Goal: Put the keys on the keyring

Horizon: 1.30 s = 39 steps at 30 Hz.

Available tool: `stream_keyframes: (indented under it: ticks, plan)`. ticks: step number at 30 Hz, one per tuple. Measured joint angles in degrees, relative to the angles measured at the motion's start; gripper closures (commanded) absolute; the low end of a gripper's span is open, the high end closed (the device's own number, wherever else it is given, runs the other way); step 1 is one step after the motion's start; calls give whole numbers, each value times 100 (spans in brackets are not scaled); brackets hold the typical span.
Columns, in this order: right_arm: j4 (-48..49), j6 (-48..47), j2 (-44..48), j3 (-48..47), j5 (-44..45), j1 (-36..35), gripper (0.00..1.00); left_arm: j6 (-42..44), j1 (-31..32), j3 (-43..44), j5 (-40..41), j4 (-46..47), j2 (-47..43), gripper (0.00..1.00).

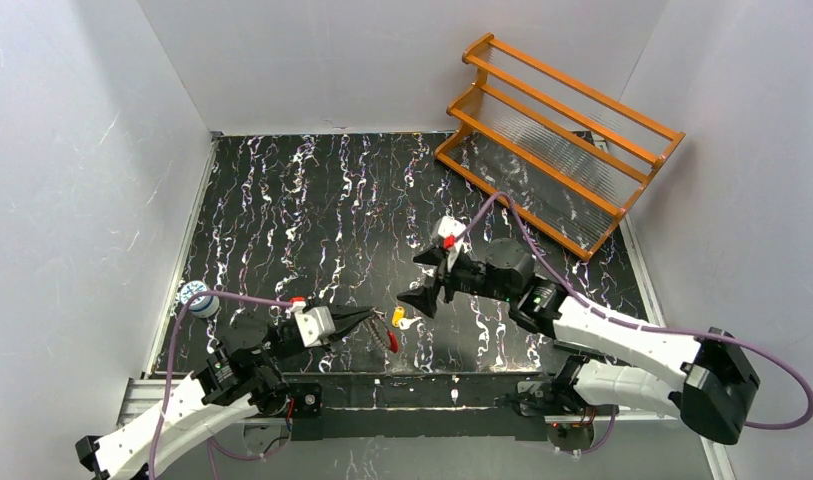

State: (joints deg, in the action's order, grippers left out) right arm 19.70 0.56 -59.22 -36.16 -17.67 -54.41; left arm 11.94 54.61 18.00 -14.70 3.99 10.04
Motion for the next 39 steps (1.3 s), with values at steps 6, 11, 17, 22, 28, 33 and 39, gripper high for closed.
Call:
stream_keyframes:
  ticks: [6, 11, 17, 22, 28, 33, 39]
  plan:
    - [-721, 1292, -920, -160, 748, 7, 4, 31, 0, 319, 337, -828, -50, 100]
    - [-1252, 1408, -1836, -415, 413, 7, 32, 44, 0, 442, 511, -1176, -236, 100]
    - [-1674, 1067, -2782, -789, -306, 7, 49, 28, 0, 455, 597, -1399, -376, 100]
    - [-1875, 863, -3311, -1172, -632, 7, 49, -22, 0, 461, 621, -1499, -387, 100]
    - [-1963, 822, -3580, -1338, -680, 7, 51, -87, 0, 461, 619, -1491, -387, 100]
    - [-2009, 822, -3832, -1443, -697, 7, 53, -136, 0, 461, 614, -1469, -372, 100]
    - [-2020, 817, -3945, -1517, -715, 7, 73, -181, 0, 461, 592, -1405, -341, 100]
